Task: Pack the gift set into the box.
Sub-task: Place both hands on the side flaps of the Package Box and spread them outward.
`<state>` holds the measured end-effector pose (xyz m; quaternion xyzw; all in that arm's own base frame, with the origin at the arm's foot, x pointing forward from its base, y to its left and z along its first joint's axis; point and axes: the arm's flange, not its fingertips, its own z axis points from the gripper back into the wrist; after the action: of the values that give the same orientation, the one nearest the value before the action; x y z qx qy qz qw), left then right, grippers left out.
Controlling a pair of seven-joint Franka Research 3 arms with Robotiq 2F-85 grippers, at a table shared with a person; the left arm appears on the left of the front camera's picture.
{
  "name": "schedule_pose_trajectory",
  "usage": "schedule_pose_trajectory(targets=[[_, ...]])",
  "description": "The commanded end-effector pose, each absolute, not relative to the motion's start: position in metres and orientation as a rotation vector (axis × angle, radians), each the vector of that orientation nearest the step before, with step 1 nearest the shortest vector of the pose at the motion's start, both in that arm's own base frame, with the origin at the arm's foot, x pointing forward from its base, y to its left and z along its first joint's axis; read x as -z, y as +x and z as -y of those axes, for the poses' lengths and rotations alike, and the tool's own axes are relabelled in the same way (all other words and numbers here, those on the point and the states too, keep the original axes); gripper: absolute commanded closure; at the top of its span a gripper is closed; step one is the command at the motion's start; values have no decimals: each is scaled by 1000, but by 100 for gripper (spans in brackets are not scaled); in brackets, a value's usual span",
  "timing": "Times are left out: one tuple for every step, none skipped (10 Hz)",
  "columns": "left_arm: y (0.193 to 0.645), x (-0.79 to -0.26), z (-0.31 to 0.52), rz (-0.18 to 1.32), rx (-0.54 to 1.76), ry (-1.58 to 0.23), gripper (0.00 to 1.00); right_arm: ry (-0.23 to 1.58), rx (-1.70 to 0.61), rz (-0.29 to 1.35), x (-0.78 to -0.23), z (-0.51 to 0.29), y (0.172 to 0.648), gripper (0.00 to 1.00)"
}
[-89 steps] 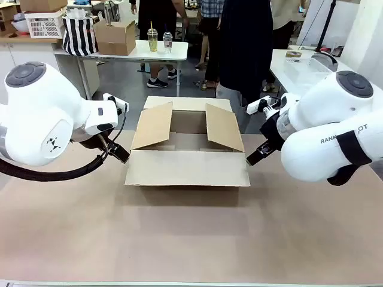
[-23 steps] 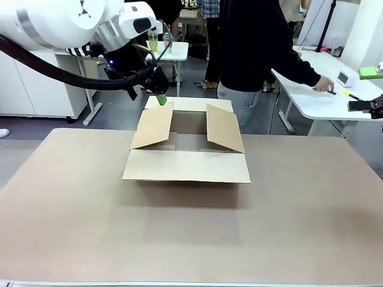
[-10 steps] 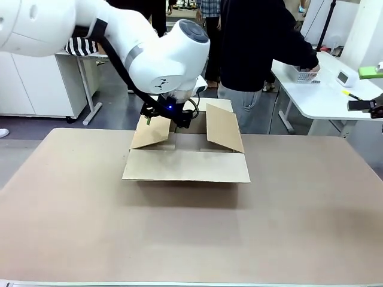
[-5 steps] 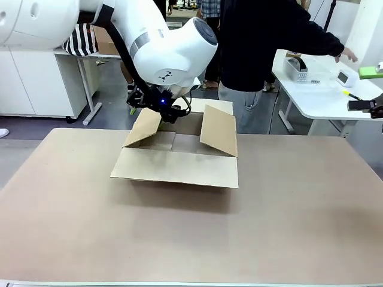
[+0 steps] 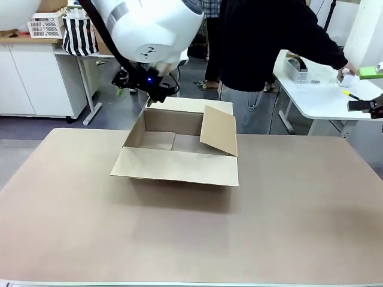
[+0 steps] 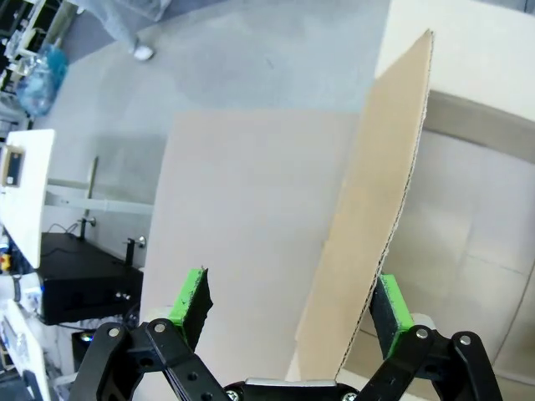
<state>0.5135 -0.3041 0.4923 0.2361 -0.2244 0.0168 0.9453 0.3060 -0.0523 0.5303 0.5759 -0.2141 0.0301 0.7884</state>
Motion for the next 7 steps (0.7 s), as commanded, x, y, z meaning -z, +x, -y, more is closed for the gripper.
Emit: schedule_pose_trajectory(targets=[[513, -487, 261, 463, -48, 403, 0, 1259, -85, 489, -532, 52, 310, 0], [519, -489, 239, 439, -53, 363, 0, 1259, -85, 489, -532, 52, 310, 0], [522, -489, 216, 416, -58, 338, 0, 1259, -85, 489, -532, 52, 310, 0], [523, -488, 194, 399, -77, 290, 0, 1259, -85, 489, -532, 52, 310, 0], [521, -490, 171, 391, -107, 239, 0, 1259, -85, 489, -532, 52, 310, 0], [518, -490, 153, 380, -122, 192, 0, 1259, -85, 489, -532, 52, 310, 0], [517, -483, 135, 356, -123, 130, 0, 1259, -85, 489, -532, 52, 310, 0]])
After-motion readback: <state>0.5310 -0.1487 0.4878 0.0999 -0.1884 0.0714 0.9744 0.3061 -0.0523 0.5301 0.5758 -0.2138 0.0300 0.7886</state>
